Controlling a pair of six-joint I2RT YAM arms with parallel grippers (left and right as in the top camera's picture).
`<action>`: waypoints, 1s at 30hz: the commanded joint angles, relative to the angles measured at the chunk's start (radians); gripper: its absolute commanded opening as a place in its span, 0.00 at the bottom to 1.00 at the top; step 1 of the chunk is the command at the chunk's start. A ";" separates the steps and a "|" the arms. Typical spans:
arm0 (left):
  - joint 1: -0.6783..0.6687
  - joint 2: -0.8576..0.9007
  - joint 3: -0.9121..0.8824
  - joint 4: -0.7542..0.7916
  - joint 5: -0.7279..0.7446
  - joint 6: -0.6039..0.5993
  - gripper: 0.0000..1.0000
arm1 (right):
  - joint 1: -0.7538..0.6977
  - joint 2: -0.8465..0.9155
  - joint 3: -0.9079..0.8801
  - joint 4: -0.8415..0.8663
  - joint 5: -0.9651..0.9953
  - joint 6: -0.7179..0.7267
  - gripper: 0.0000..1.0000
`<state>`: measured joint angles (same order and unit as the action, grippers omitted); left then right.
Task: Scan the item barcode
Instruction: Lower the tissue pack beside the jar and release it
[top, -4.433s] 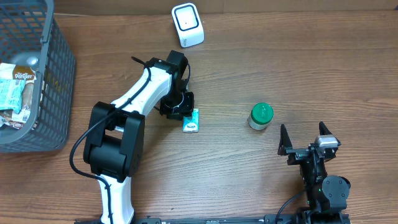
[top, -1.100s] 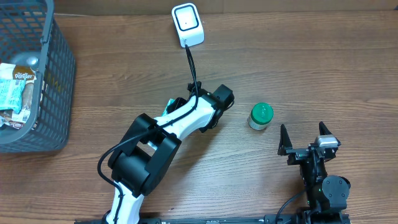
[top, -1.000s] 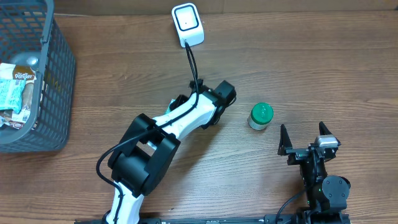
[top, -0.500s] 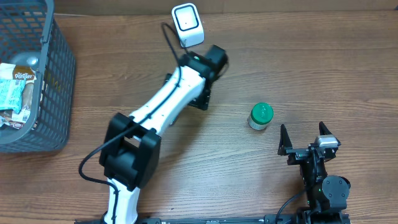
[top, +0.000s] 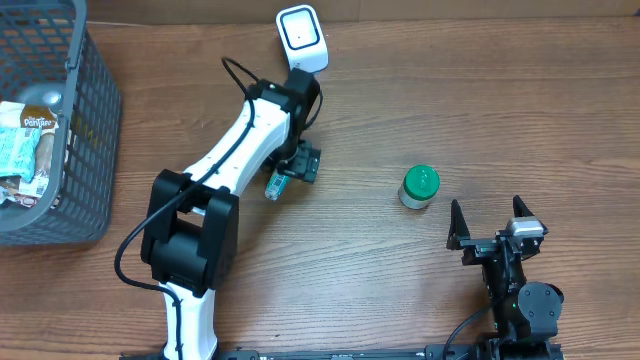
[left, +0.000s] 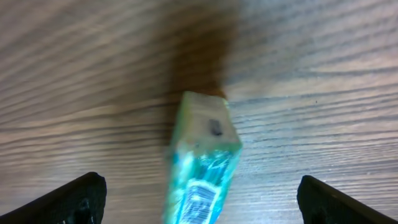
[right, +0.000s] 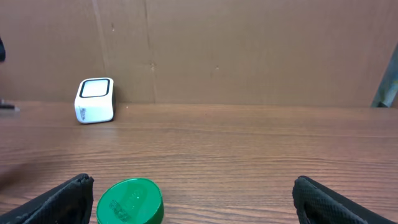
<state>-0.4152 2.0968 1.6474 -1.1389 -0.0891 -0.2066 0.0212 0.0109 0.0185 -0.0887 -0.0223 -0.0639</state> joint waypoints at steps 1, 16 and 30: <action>-0.015 0.009 -0.055 0.027 0.034 0.023 0.96 | 0.006 -0.006 -0.011 0.007 -0.002 -0.003 1.00; -0.013 0.009 -0.192 0.180 -0.022 -0.045 0.27 | 0.006 -0.006 -0.011 0.007 -0.002 -0.003 1.00; -0.016 0.009 -0.207 0.217 0.171 -0.073 0.28 | 0.006 -0.006 -0.011 0.007 -0.002 -0.003 1.00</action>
<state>-0.4255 2.0949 1.4620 -0.9310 -0.0334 -0.2615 0.0212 0.0109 0.0185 -0.0887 -0.0219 -0.0639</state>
